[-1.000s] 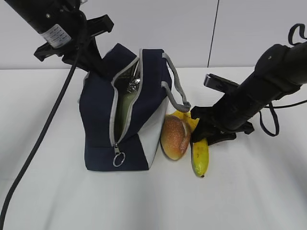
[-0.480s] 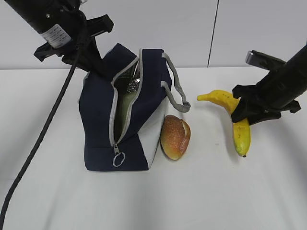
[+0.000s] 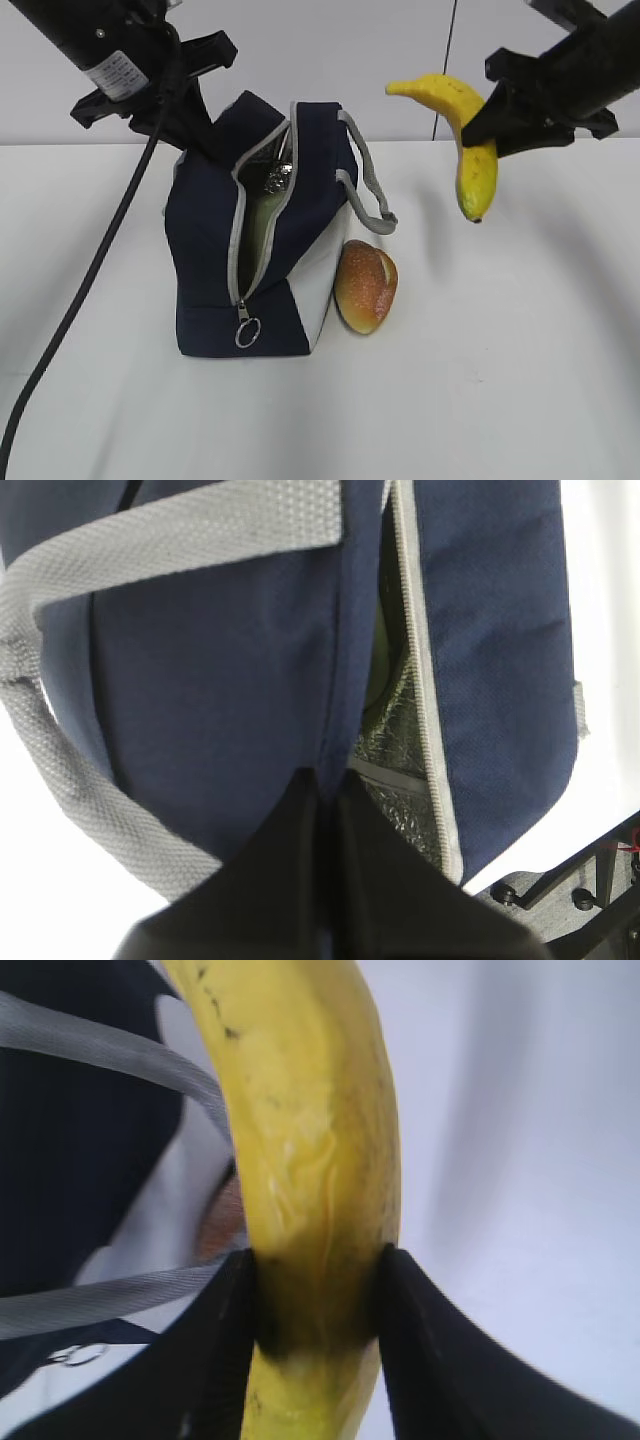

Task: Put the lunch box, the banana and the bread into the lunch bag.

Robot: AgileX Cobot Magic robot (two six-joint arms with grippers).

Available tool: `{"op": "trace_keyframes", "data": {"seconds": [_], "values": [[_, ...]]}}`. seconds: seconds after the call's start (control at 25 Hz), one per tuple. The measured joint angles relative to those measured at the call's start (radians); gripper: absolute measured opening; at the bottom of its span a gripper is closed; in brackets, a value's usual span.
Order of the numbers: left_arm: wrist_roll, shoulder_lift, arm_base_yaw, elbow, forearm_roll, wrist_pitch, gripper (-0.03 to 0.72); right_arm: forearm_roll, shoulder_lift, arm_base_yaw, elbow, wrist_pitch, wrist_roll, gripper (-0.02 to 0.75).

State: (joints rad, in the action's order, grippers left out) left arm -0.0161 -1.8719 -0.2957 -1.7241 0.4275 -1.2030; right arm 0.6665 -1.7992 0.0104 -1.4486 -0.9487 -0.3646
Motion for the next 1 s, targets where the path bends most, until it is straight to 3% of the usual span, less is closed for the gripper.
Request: {"op": "trace_keyframes", "data": {"seconds": [0.28,0.44,0.72,1.0], "values": [[0.0,0.0,0.0,0.0,0.002,0.001,0.001,0.42,0.0,-0.005,-0.048,-0.117,-0.152,0.281],[0.0,0.0,0.0,0.0,0.004,0.004,0.001,0.576,-0.002,-0.05,-0.05,-0.127,-0.2,0.281],[0.0,0.0,0.0,0.0,0.005,0.009,0.001,0.672,-0.091,-0.176,-0.05,-0.085,-0.239,0.281],[0.0,0.0,0.0,0.0,0.005,0.013,0.001,0.723,-0.185,-0.193,-0.05,-0.05,-0.242,0.281]]}}
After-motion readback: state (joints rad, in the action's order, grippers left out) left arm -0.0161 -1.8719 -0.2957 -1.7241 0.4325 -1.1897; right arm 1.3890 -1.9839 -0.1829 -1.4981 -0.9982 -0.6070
